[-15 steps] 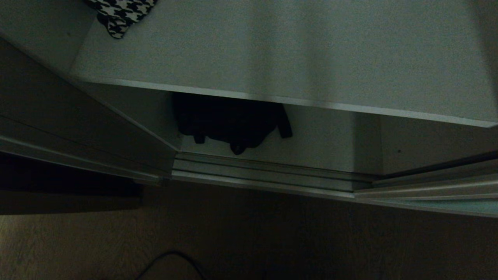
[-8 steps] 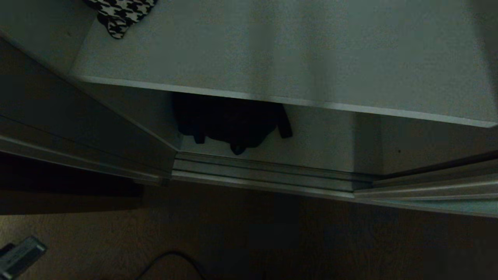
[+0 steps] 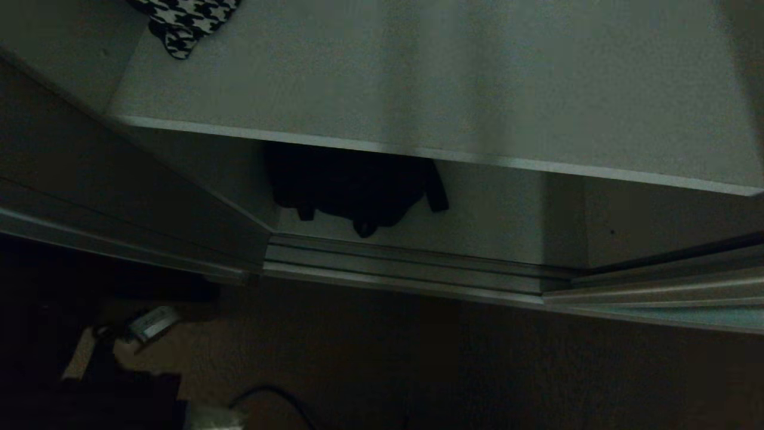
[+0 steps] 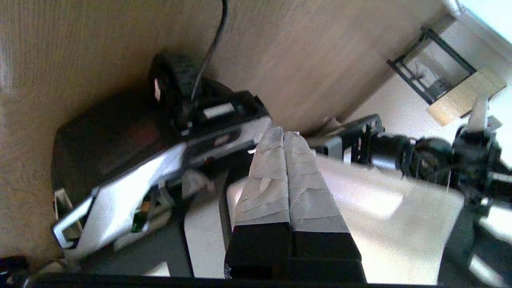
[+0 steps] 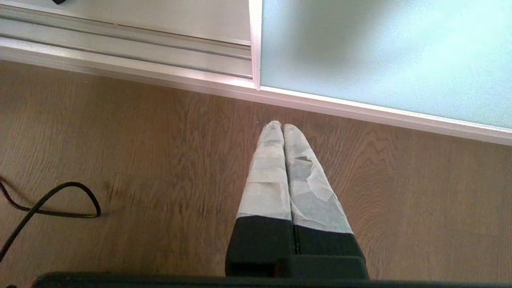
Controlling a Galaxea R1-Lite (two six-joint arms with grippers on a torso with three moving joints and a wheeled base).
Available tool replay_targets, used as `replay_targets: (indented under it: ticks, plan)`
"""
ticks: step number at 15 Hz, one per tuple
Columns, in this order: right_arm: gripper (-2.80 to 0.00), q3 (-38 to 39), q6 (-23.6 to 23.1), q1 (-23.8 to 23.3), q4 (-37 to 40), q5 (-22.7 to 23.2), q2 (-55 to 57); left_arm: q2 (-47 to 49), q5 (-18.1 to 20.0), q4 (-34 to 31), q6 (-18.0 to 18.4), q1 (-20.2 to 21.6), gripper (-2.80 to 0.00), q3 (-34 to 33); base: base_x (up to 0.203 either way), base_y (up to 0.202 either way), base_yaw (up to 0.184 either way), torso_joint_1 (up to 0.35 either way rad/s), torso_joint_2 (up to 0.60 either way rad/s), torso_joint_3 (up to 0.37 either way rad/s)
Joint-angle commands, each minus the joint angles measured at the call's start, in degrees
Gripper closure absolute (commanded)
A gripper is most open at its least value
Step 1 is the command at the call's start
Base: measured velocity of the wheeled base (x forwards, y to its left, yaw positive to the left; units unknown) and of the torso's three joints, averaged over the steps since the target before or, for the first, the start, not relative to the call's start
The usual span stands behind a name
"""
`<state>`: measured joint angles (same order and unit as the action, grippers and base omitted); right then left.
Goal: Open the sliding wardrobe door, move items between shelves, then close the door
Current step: Place the bag on the higher shelf
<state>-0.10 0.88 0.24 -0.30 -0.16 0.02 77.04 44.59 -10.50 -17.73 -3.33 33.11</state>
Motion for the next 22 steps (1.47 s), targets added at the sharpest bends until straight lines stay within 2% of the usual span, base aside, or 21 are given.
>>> replay_targets:
  ticks: [1,4,6,8,11,13,15,16,18,22]
  plan:
    - [0.0,0.0,0.0,0.0,0.0,0.0,-0.1,11.4,0.1,0.7,-0.5,-1.5,0.0,6.1,0.0,0.0,0.0,0.0,0.0,0.0]
    - [0.0,0.0,0.0,0.0,0.0,0.0,-0.1,21.3,-1.1,1.7,-2.5,-4.5,0.0,15.3,0.0,0.0,0.0,0.0,0.0,0.0]
    - [0.0,0.0,0.0,0.0,0.0,0.0,-0.1,27.9,-3.1,4.0,-5.1,-6.8,0.0,20.2,0.0,0.0,0.0,0.0,0.0,0.0]
    - [0.0,0.0,0.0,0.0,0.0,0.0,-0.1,32.9,-7.3,6.9,-8.9,-9.0,0.0,26.8,0.0,0.0,0.0,0.0,0.0,0.0]
    - [0.0,0.0,0.0,0.0,0.0,0.0,-0.1,37.2,-11.8,10.7,-16.6,-10.6,0.0,37.3,0.0,0.0,0.0,0.0,0.0,0.0]
    - [0.0,0.0,0.0,0.0,0.0,0.0,-0.1,39.2,-17.5,13.5,-20.7,-11.4,0.0,43.8,0.0,0.0,0.0,0.0,0.0,0.0]
    - [0.0,0.0,0.0,0.0,0.0,0.0,-0.1,43.4,-23.1,14.4,-22.6,-12.3,0.0,50.6,0.0,0.0,0.0,0.0,0.0,0.0]
    - [0.0,0.0,0.0,0.0,0.0,0.0,-0.1,45.9,-26.2,14.4,-23.8,-12.7,-2.8,54.5,0.0,0.0,0.0,0.0,0.0,0.0]
    - [0.0,0.0,0.0,0.0,0.0,0.0,-0.1,49.8,-29.6,14.0,-28.3,-13.4,-2.8,60.0,0.0,0.0,0.0,0.0,0.0,0.0]
    - [0.0,0.0,0.0,0.0,0.0,0.0,-0.1,54.0,-31.7,13.7,-31.5,-14.7,-2.8,65.2,0.0,0.0,0.0,0.0,0.0,0.0]
